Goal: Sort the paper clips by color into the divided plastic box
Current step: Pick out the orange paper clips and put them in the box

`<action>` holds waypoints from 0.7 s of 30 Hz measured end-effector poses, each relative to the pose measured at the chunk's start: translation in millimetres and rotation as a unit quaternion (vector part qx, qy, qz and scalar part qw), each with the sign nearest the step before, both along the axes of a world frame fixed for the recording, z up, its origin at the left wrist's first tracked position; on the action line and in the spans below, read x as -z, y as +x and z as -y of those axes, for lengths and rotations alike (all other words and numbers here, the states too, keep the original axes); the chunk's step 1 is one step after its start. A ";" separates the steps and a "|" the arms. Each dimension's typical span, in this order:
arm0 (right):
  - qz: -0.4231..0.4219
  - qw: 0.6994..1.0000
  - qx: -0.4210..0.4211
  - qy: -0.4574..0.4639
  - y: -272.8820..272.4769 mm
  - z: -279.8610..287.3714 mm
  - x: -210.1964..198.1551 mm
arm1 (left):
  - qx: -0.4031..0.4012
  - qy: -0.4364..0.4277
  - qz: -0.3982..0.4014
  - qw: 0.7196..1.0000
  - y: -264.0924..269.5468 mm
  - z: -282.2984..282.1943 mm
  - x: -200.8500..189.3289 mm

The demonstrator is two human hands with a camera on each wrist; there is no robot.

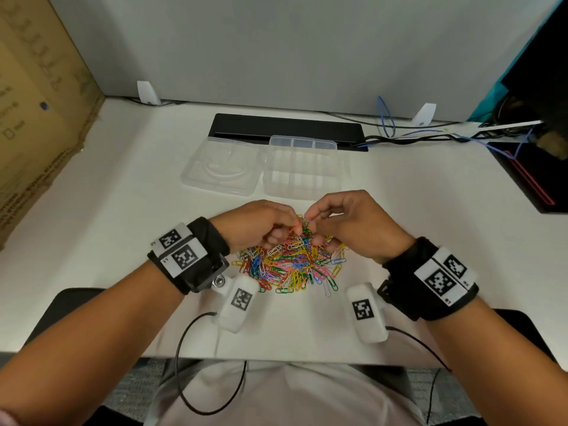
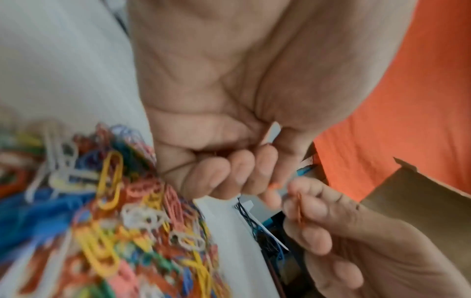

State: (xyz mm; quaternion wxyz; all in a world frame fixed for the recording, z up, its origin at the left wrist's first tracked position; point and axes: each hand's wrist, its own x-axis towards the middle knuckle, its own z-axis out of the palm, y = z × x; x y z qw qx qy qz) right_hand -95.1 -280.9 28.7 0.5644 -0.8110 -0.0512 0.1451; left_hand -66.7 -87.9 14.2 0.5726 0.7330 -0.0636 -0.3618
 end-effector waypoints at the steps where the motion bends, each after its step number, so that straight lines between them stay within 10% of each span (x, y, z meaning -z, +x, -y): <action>1: 0.003 1.000 0.003 0.016 -0.5 -2.6 -2.2 | -0.010 -0.034 -0.034 0.999 -1.6 1.5 -0.5; 12: 0.074 0.995 0.052 0.041 0.0 -18.9 -6.3 | -0.084 -0.158 -0.155 0.972 -6.4 4.3 1.7; 21: 0.023 0.949 -0.122 -0.290 -3.6 -12.6 30.0 | -0.127 -0.001 -0.003 0.992 -3.9 -1.6 6.8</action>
